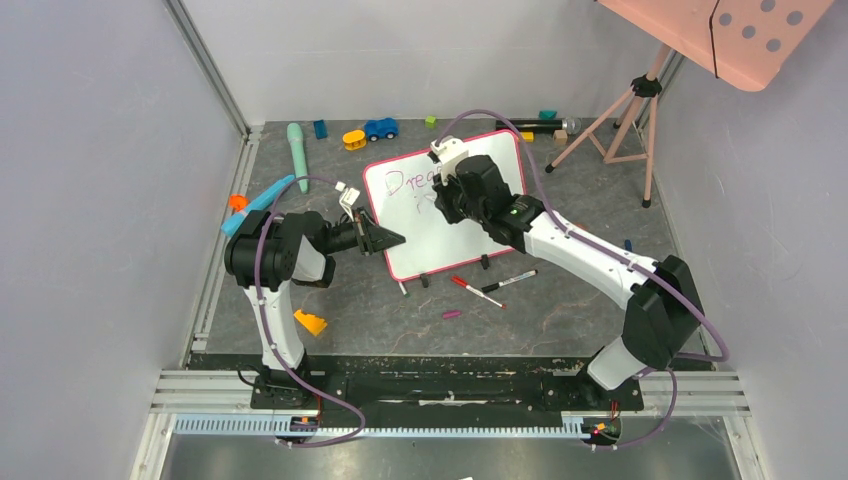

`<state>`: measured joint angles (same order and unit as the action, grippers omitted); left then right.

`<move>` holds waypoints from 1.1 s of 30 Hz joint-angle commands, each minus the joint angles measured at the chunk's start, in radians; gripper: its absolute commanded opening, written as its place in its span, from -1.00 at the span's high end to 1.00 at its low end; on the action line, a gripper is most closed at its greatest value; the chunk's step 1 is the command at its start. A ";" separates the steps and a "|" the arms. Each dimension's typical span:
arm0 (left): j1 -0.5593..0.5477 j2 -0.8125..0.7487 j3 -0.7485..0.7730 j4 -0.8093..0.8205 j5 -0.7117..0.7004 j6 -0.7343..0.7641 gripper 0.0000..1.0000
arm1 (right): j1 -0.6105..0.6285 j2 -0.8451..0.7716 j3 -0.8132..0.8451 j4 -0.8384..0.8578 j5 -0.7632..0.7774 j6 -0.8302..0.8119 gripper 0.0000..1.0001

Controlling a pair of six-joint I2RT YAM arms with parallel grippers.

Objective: Write a sentence on the whiteboard

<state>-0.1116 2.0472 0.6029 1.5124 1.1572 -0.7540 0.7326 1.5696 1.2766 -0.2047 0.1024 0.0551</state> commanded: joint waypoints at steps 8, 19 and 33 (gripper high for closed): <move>0.020 0.042 -0.003 0.045 -0.017 0.196 0.96 | -0.004 0.013 0.012 0.013 -0.007 -0.005 1.00; 0.020 0.042 0.000 0.045 -0.016 0.195 0.96 | -0.004 0.019 -0.013 -0.005 0.003 0.008 1.00; 0.020 0.041 -0.002 0.045 -0.015 0.197 0.96 | -0.004 0.012 -0.022 0.000 0.004 0.009 1.00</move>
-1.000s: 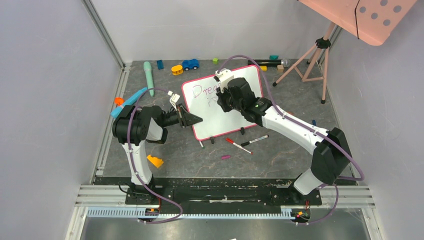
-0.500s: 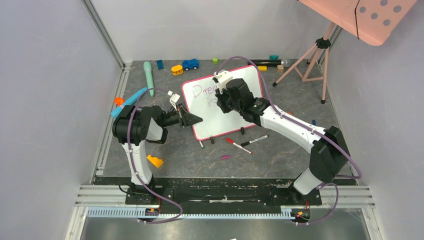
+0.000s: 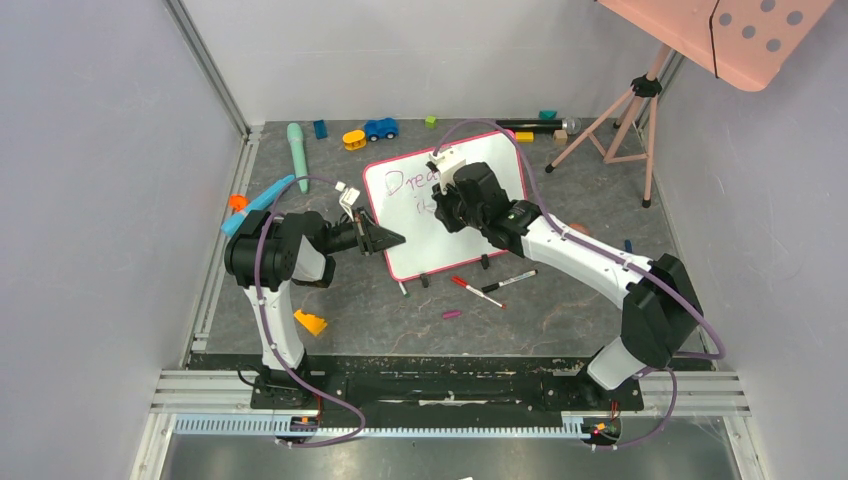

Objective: Write a sentence on the whiteboard

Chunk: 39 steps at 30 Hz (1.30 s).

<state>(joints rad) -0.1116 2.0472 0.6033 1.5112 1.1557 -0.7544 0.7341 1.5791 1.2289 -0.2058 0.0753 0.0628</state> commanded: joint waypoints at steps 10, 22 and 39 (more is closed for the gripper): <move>0.020 0.039 -0.002 0.046 -0.014 0.198 0.96 | -0.014 0.035 0.105 -0.022 0.056 -0.007 1.00; 0.020 0.040 -0.002 0.046 -0.014 0.199 0.96 | -0.038 0.026 0.083 -0.042 0.078 0.007 1.00; 0.020 0.040 -0.003 0.046 -0.014 0.198 0.96 | -0.044 -0.007 0.010 -0.034 0.080 0.026 1.00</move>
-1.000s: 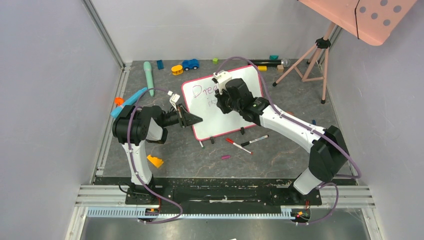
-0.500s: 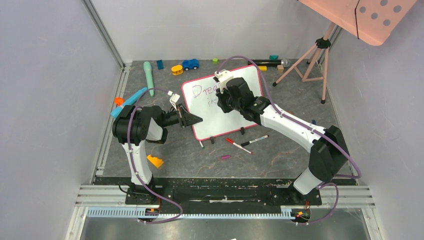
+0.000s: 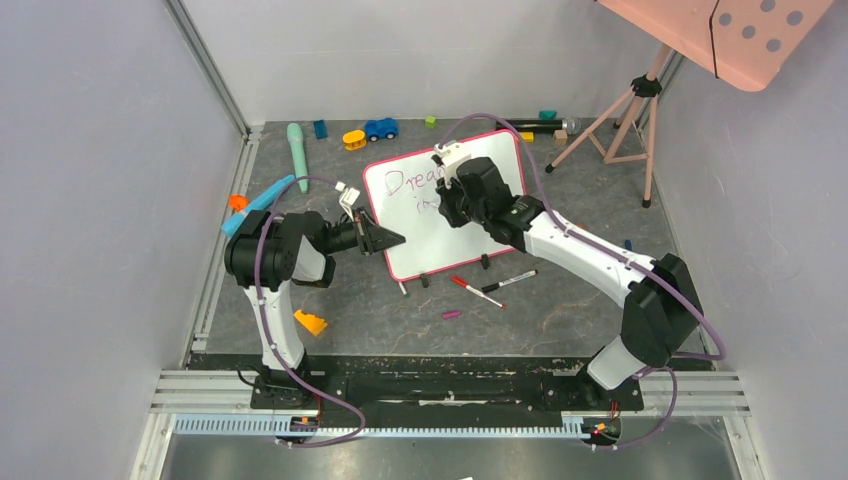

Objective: Write a sentence on the whiteboard

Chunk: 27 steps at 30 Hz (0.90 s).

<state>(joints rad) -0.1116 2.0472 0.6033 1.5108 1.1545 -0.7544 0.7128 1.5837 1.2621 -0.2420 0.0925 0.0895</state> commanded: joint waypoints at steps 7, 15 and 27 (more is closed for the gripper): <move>0.020 0.040 -0.003 0.046 -0.013 0.199 0.96 | -0.021 -0.022 -0.060 0.015 0.013 0.010 1.00; 0.020 0.041 -0.003 0.046 -0.012 0.198 0.96 | -0.023 -0.028 -0.046 0.004 0.019 0.009 1.00; 0.019 0.044 0.000 0.046 -0.012 0.195 0.96 | -0.034 -0.100 -0.027 0.061 -0.005 -0.045 1.00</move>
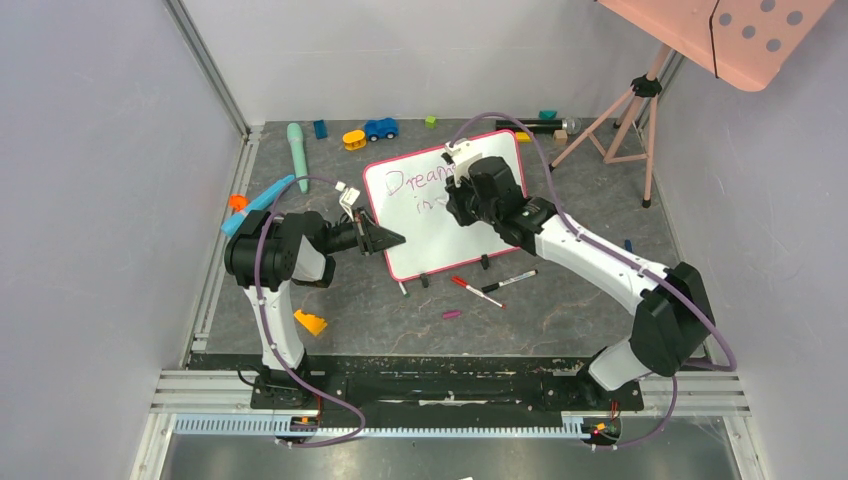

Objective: Write a sentence on the whiteboard

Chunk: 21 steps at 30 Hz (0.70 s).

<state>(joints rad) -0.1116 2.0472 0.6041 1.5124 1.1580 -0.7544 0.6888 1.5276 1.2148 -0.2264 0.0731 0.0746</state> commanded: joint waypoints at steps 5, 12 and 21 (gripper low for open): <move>0.020 0.043 -0.002 0.045 -0.015 0.196 0.96 | -0.018 -0.022 0.034 0.042 0.013 -0.024 1.00; 0.020 0.042 -0.002 0.045 -0.015 0.196 0.96 | -0.020 0.018 0.068 0.041 -0.013 -0.022 1.00; 0.020 0.041 -0.002 0.045 -0.014 0.198 0.96 | -0.020 0.053 0.100 -0.010 0.035 -0.010 1.00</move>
<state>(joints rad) -0.1116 2.0472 0.6041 1.5120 1.1580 -0.7544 0.6716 1.5581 1.2522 -0.2298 0.0639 0.0601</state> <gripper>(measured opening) 0.121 0.118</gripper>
